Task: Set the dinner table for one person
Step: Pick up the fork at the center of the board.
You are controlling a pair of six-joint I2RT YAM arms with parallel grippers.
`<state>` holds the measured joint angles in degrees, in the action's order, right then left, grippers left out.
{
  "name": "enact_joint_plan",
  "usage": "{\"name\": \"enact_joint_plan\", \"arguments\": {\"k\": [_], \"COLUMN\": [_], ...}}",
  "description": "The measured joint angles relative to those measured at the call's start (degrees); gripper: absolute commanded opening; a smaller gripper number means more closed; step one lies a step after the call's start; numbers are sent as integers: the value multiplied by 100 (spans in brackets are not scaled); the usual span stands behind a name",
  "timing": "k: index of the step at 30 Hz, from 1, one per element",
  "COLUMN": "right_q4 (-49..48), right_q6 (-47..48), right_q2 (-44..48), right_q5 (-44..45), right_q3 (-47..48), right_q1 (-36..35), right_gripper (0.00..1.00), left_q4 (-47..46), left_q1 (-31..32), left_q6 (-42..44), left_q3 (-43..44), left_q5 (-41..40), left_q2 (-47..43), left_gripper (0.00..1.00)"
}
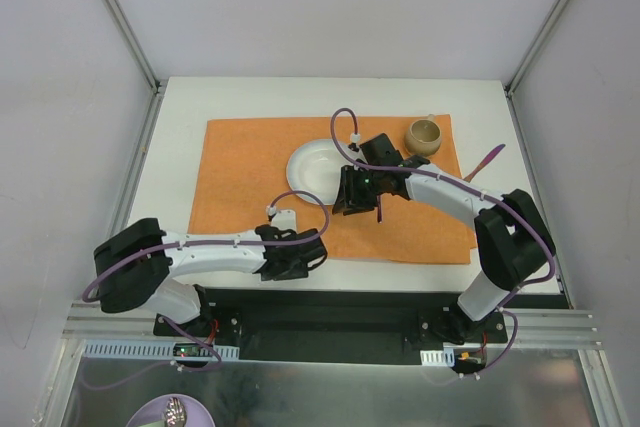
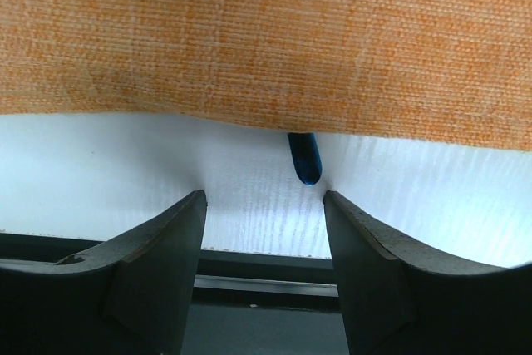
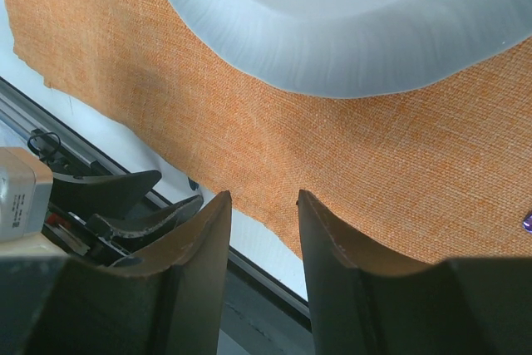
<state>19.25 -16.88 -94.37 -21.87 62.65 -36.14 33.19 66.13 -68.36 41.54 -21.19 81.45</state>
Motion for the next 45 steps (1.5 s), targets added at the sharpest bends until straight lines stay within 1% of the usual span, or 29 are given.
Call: {"name": "enact_joint_plan", "arguments": {"k": [9,27,32,39,45], "right_q4": [0,72,74,79,114], "right_q6": [-22,-15,-7,-7,-4], "right_q2": [0,0,0,0,0], "right_q5": [0,7,13,15,24], "right_q3": [0,0,0,-28,-61], "right_q1": [0,0,0,0,0], "right_gripper": [41,41,41,41,41], "left_q4": [-63,-116,-160,-455,-621], "left_q1": [216,216,122,-136,-212], "left_q6": [-17,-125,-127,-83,-15], "left_q3": [107,232,216,142,74], "left_q5": [7,-83,-109,-188,-210], "left_q2": [129,304,302,245,210], "left_gripper": [59,60,60,59,55]}}
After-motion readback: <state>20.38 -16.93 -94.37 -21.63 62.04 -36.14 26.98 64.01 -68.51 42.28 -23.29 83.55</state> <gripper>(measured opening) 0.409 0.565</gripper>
